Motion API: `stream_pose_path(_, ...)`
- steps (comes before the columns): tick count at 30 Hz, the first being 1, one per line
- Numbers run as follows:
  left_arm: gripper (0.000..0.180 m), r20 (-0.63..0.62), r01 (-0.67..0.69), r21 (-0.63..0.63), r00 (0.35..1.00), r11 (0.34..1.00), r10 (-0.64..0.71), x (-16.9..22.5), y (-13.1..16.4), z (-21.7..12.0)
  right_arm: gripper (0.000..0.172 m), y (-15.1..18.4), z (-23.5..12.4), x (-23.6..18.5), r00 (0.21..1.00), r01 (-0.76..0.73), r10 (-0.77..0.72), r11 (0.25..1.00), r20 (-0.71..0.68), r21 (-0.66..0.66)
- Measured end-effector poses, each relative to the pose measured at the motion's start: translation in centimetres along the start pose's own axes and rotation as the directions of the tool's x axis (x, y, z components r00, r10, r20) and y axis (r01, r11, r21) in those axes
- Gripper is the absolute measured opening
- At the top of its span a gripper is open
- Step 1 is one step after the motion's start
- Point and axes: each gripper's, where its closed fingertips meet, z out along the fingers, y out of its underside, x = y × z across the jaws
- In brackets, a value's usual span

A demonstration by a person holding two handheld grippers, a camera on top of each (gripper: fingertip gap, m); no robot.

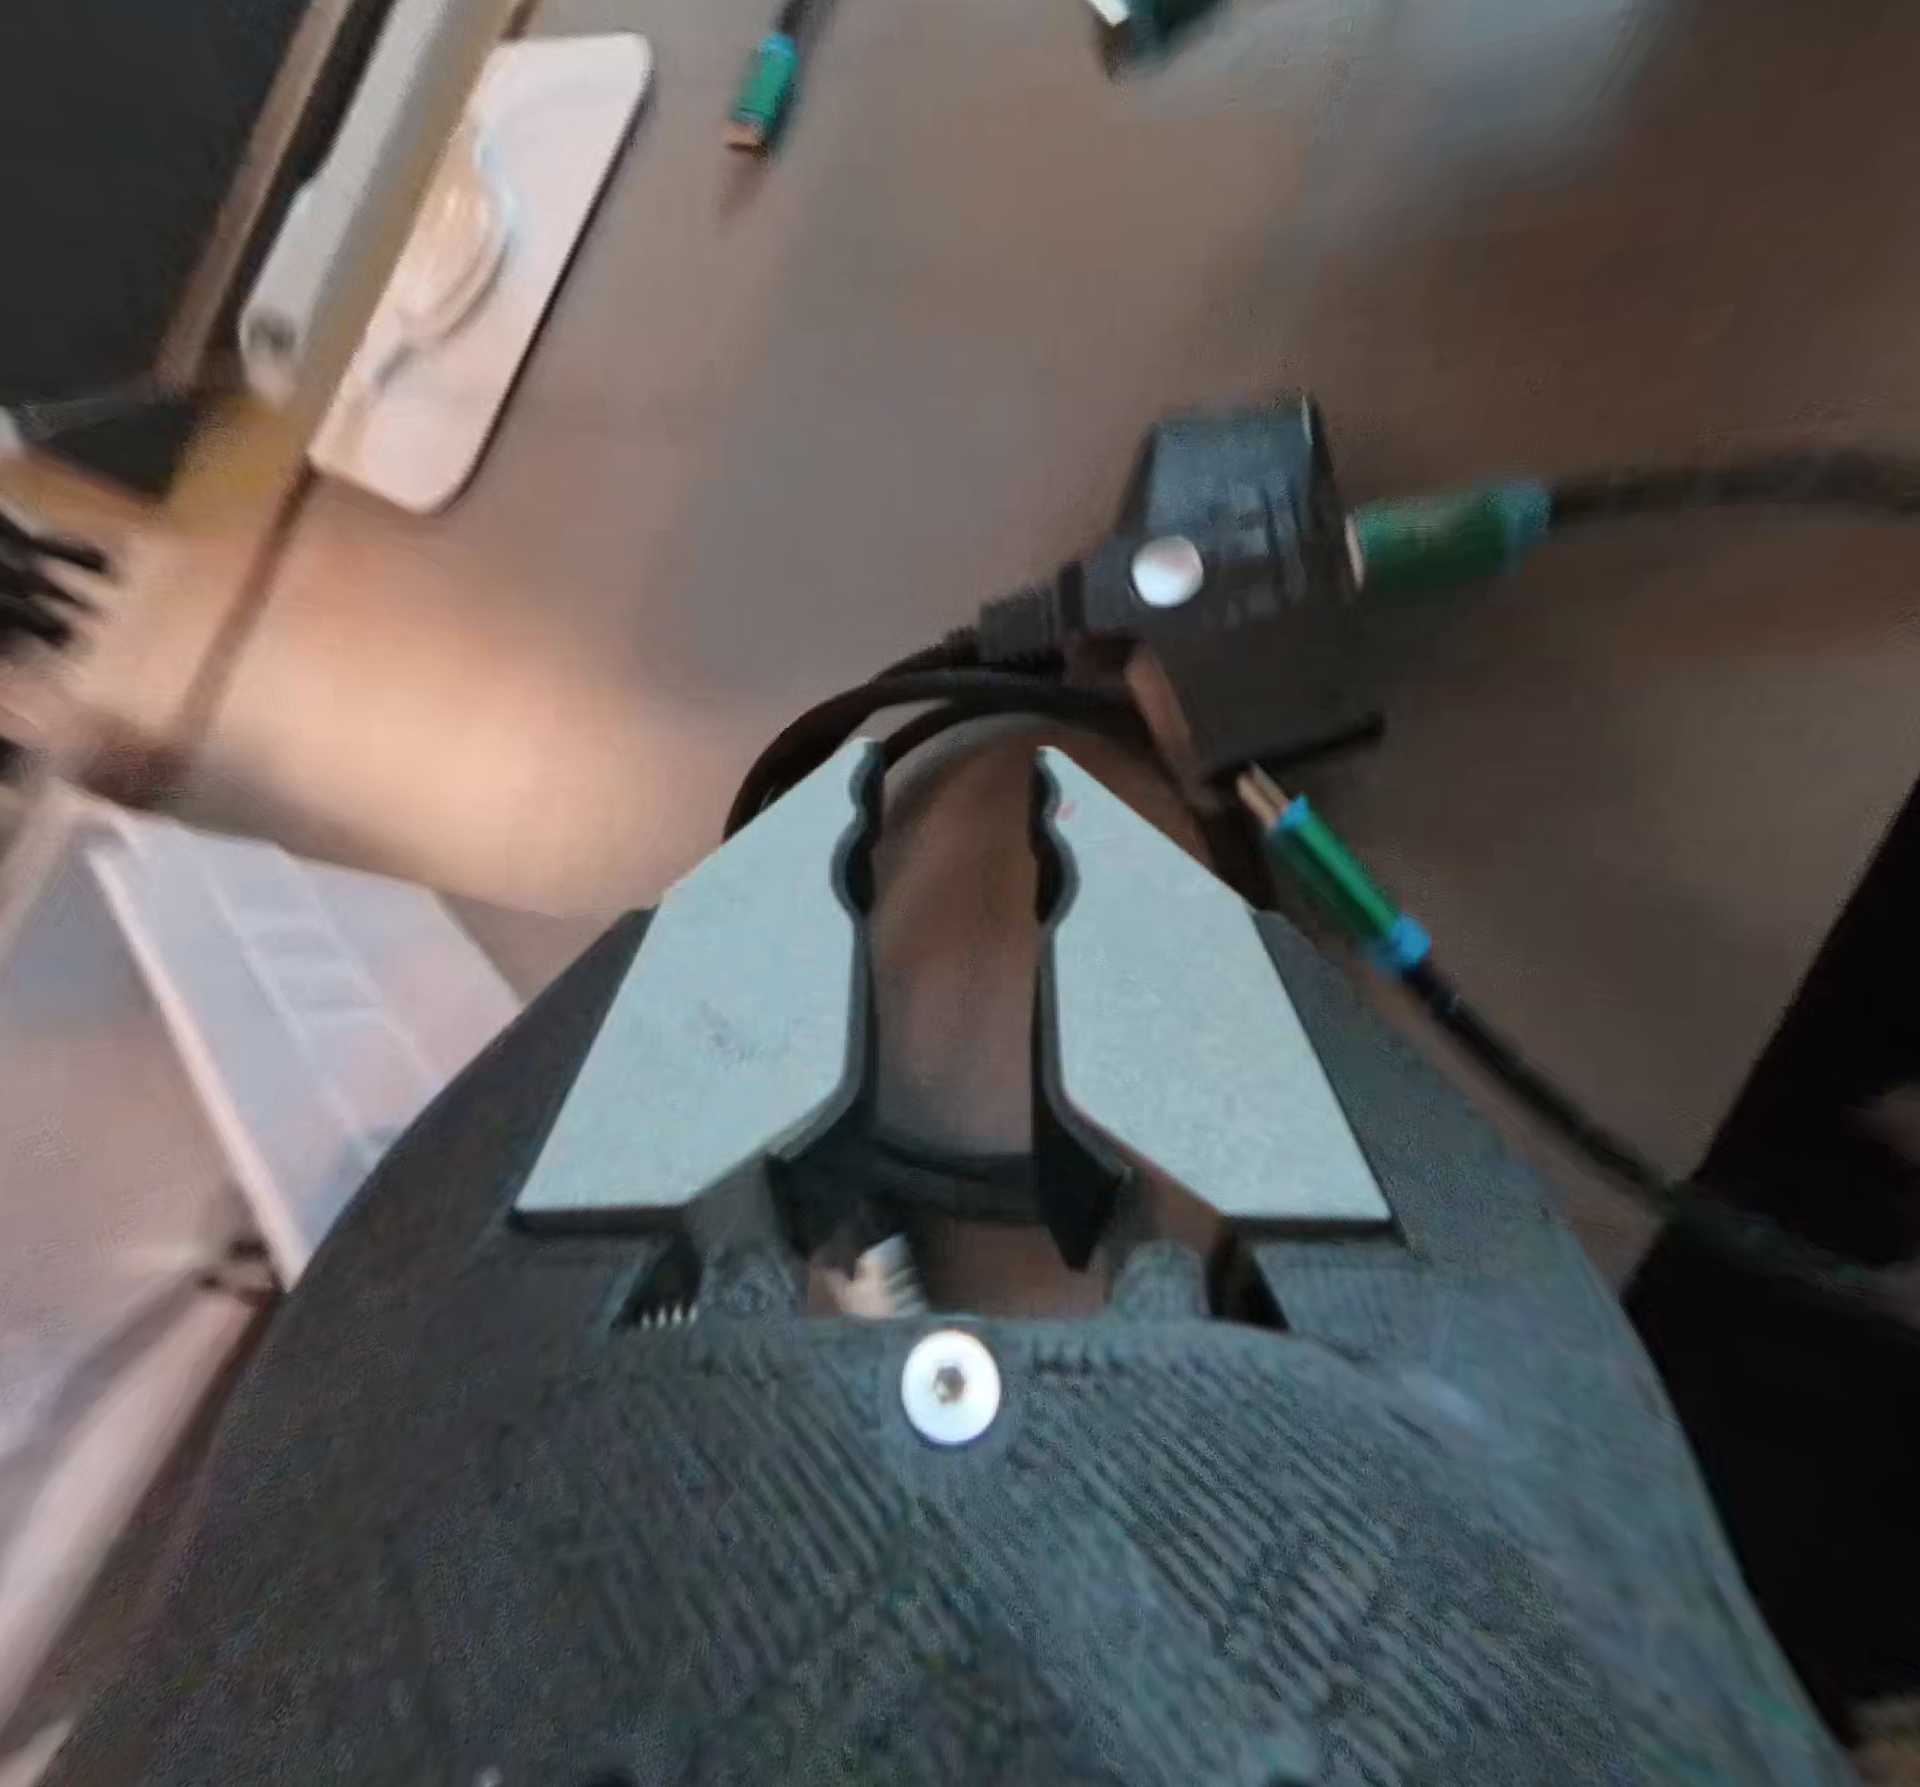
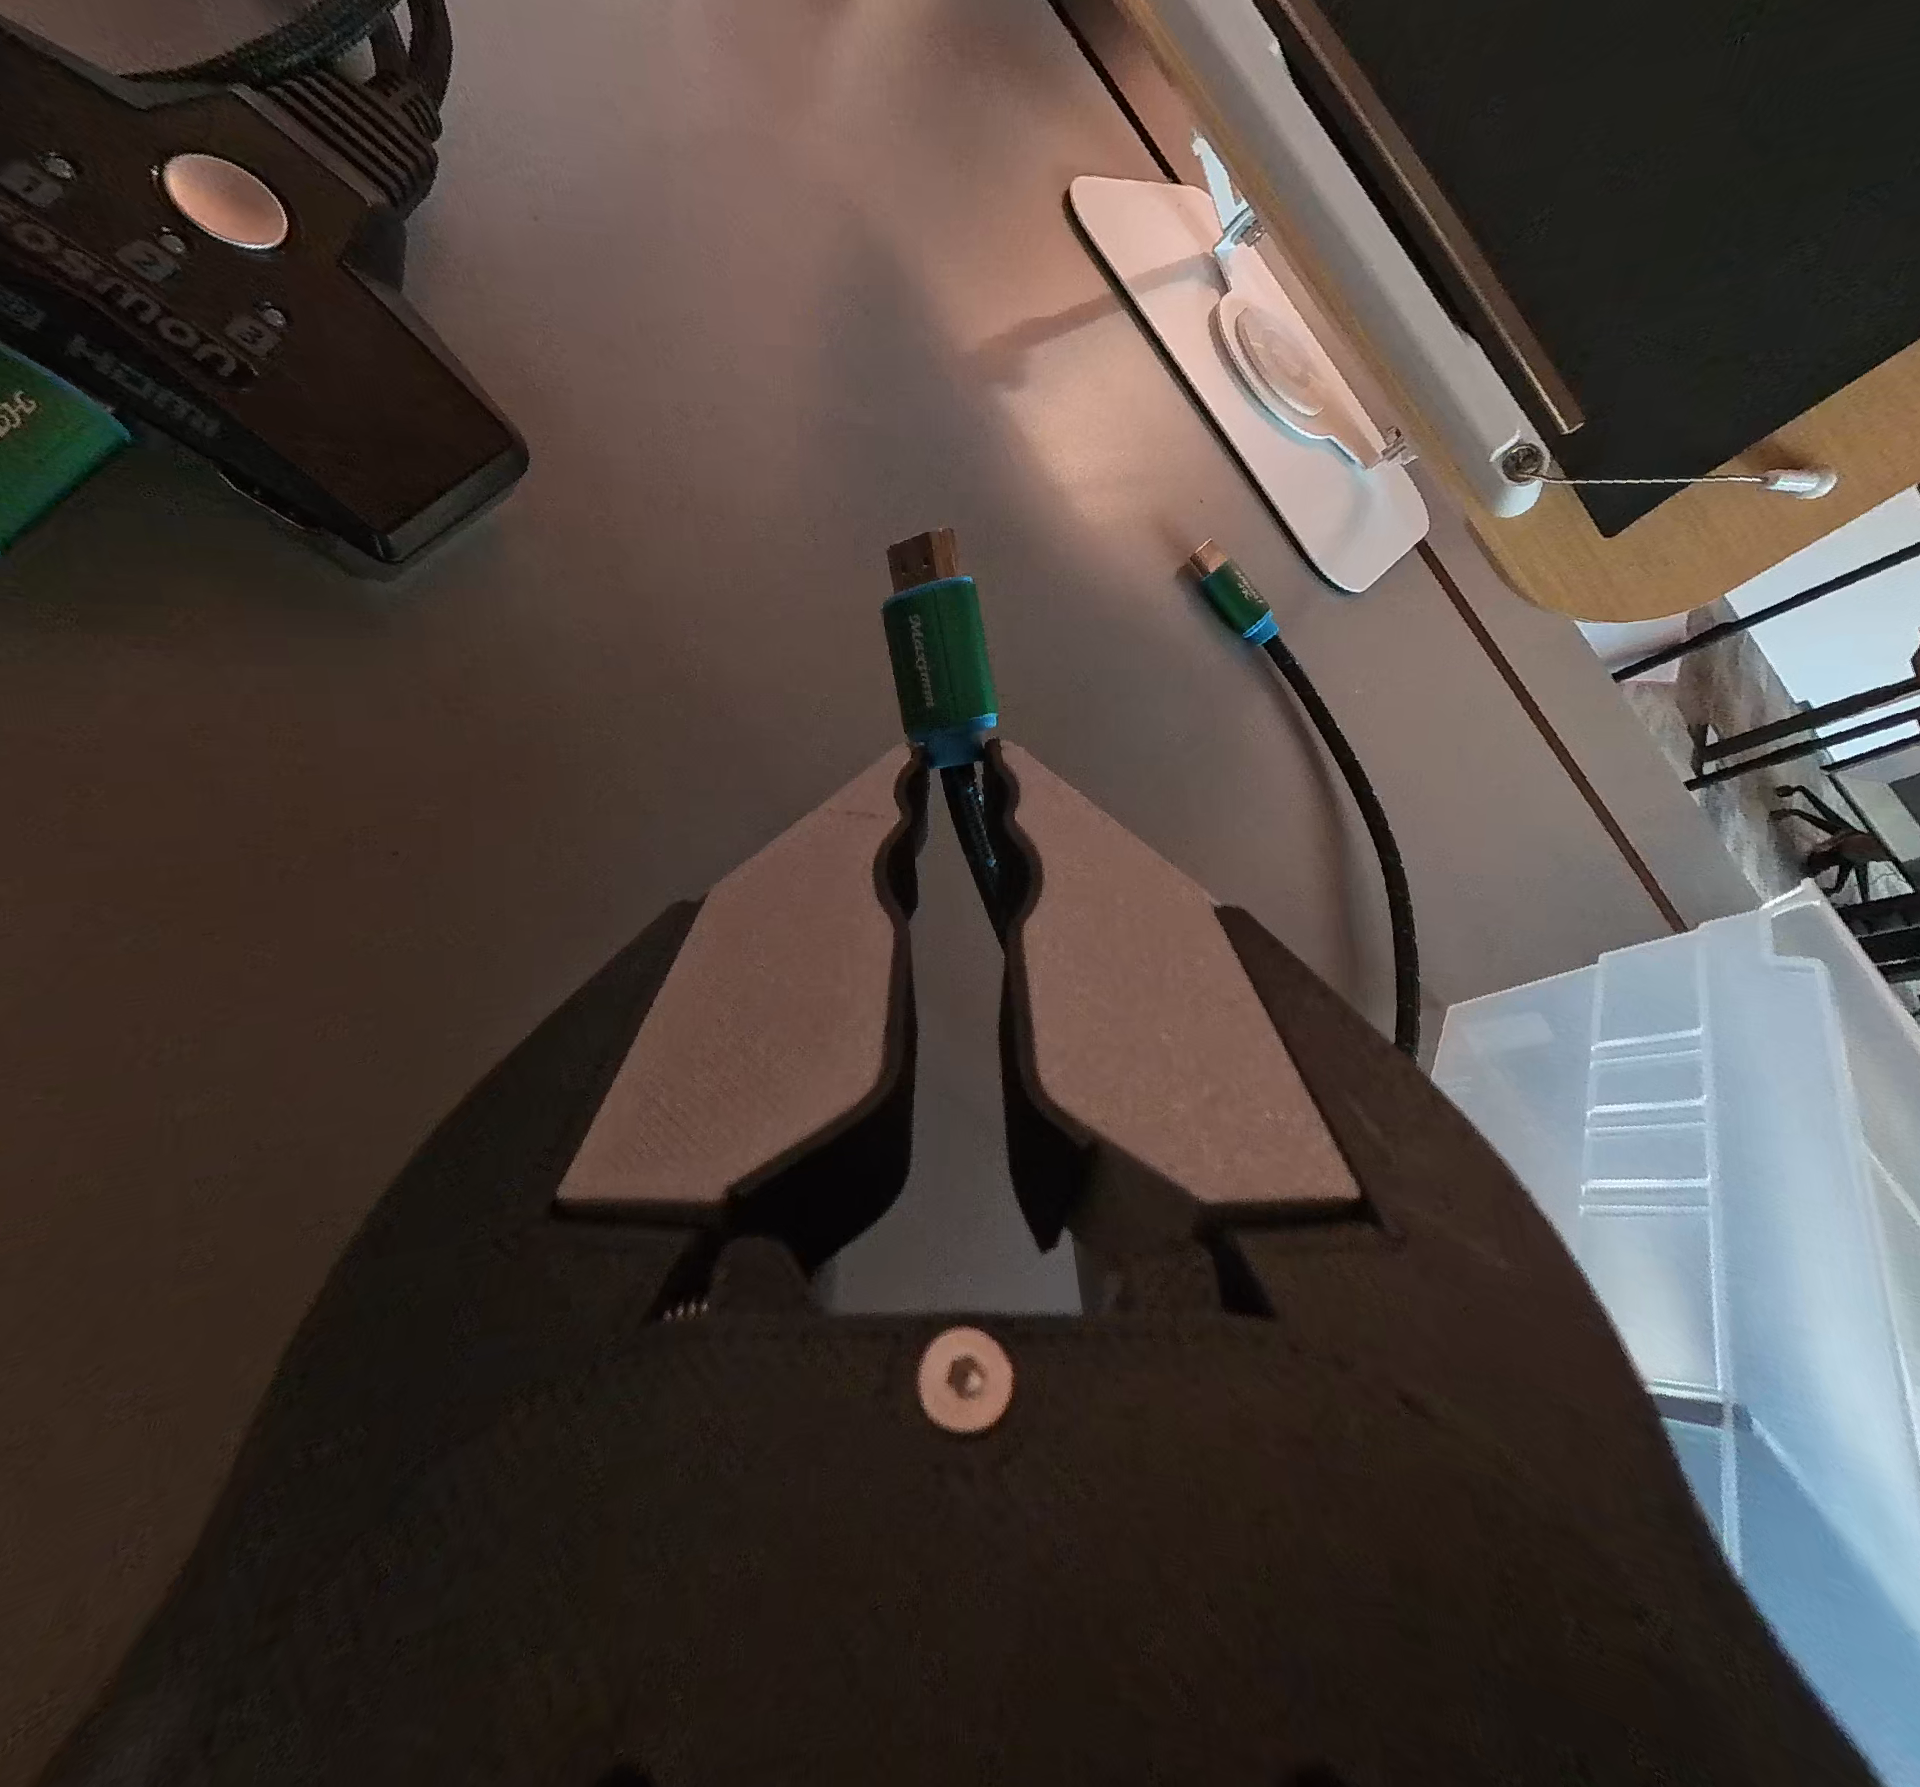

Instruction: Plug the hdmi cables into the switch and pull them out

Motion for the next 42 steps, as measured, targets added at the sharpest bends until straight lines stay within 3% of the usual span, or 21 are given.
stream_pose_path(2,0.013,-0.119,0.339,0.119,0.938,0.933,-0.326,-0.8,-2.4,-0.7,0.006,0.0,0.0,0.0,1.0,0.0,0.0,1.0,0.003,0.001)
stream_pose_path(4,0.009,-0.262,0.563,0.191,0.819,0.804,-0.51,-1.6,-4.3,-1.7,0.006,0.0,0.0,0.0,1.0,0.002,-0.002,1.0,0.001,0.001)
stream_pose_path(5,0.009,-0.306,0.614,0.203,0.779,0.763,-0.547,-1.8,-4.7,-2.0,0.006,0.0,0.0,0.0,1.0,0.004,-0.004,1.0,0.0,0.001)
stream_pose_path(7,0.0,-0.309,0.637,0.201,0.762,0.744,-0.569,-2.1,-4.5,-1.9,0.006,-0.1,0.0,-0.1,1.0,0.006,-0.006,1.0,-0.001,0.001)
stream_pose_path(8,0.0,-0.287,0.626,0.189,0.772,0.757,-0.567,-2.1,-4.1,-1.7,0.006,-0.1,0.0,0.0,1.0,0.007,-0.007,1.0,-0.002,0.0)
stream_pose_path(10,0.023,-0.271,0.594,0.165,0.795,0.787,-0.543,-1.5,-3.6,-1.2,0.006,-0.2,0.0,0.0,1.0,0.01,-0.01,1.0,-0.007,0.006)
stream_pose_path(14,0.03,-0.281,0.542,0.166,0.827,0.824,-0.488,-0.2,-4.1,-0.7,0.006,-1.1,-0.5,-0.1,0.999,0.035,-0.034,0.998,-0.021,0.049)
stream_pose_path(19,0.039,-0.224,0.382,0.253,0.917,0.889,-0.331,0.7,-6.2,-0.8,0.006,-3.5,-2.1,-0.7,0.992,0.122,-0.115,0.976,-0.052,0.183)
stream_pose_path(22,0.032,-0.144,0.216,0.293,0.973,0.932,-0.181,1.5,-7.7,-0.9,0.006,-4.8,-3.1,-1.4,0.983,0.181,-0.168,0.952,-0.073,0.249)
stream_pose_path(25,0.001,-0.045,0.008,0.316,0.999,0.949,0.006,2.4,-9.3,-0.7,0.006,-5.7,-3.9,-2.2,0.967,0.253,-0.233,0.922,-0.103,0.293)
stream_pose_path(31,0.011,0.034,-0.293,0.279,0.955,0.915,0.296,5.6,-11.0,1.1,0.006,-6.6,-4.7,-3.2,0.931,0.361,-0.319,0.878,-0.177,0.314)
stream_pose_path(37,0.024,0.072,-0.394,0.204,0.919,0.896,0.388,6.0,-11.0,2.6,0.006,-7.2,-5.5,-3.6,0.915,0.4,-0.346,0.85,-0.21,0.342)
stream_pose_path(42,0.024,-0.073,-0.283,0.217,0.95,0.934,0.305,6.7,-10.8,2.8,0.007,-7.7,-6.2,-4.1,0.873,0.481,-0.401,0.806,-0.278,0.344)
